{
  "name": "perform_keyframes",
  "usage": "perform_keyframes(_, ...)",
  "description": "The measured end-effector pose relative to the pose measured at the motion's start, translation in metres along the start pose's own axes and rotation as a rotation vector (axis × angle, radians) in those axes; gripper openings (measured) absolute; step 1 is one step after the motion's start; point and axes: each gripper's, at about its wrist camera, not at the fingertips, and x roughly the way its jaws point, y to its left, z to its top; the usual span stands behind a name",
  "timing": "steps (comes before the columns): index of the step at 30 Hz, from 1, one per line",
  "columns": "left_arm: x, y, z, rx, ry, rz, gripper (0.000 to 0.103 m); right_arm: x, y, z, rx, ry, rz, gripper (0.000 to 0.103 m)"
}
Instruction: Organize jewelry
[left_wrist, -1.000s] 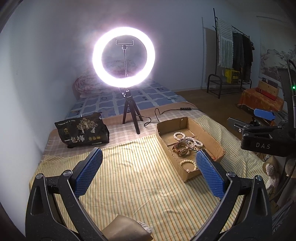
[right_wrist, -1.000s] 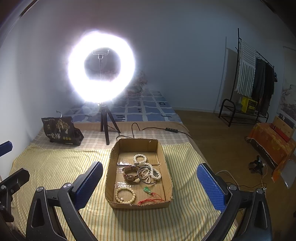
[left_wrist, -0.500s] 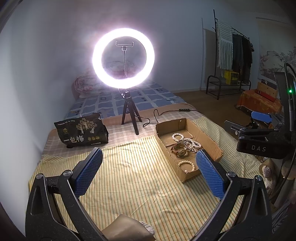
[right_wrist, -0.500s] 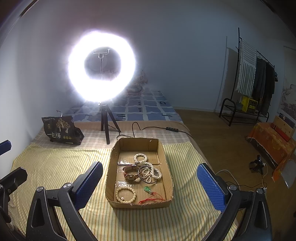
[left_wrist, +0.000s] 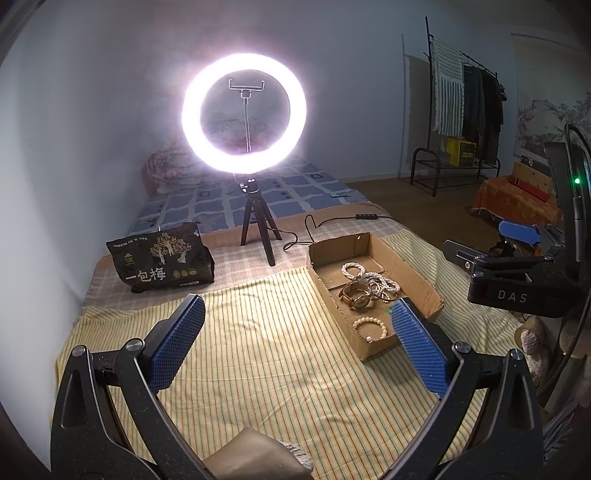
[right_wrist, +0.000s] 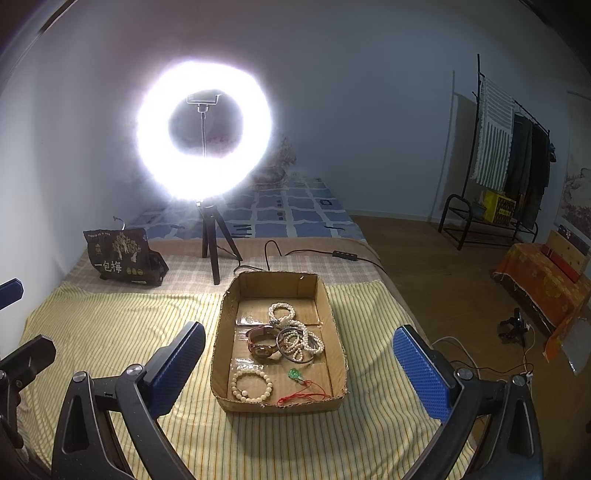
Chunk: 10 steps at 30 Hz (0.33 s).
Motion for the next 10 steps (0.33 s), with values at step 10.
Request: perform_keyframes(10, -0.0024, 0.0004, 0.0005, 0.016, -0.015, 0.020, 0.102, 0.0018, 0.0006, -0.0009, -0.004, 0.005, -0.001, 0.103)
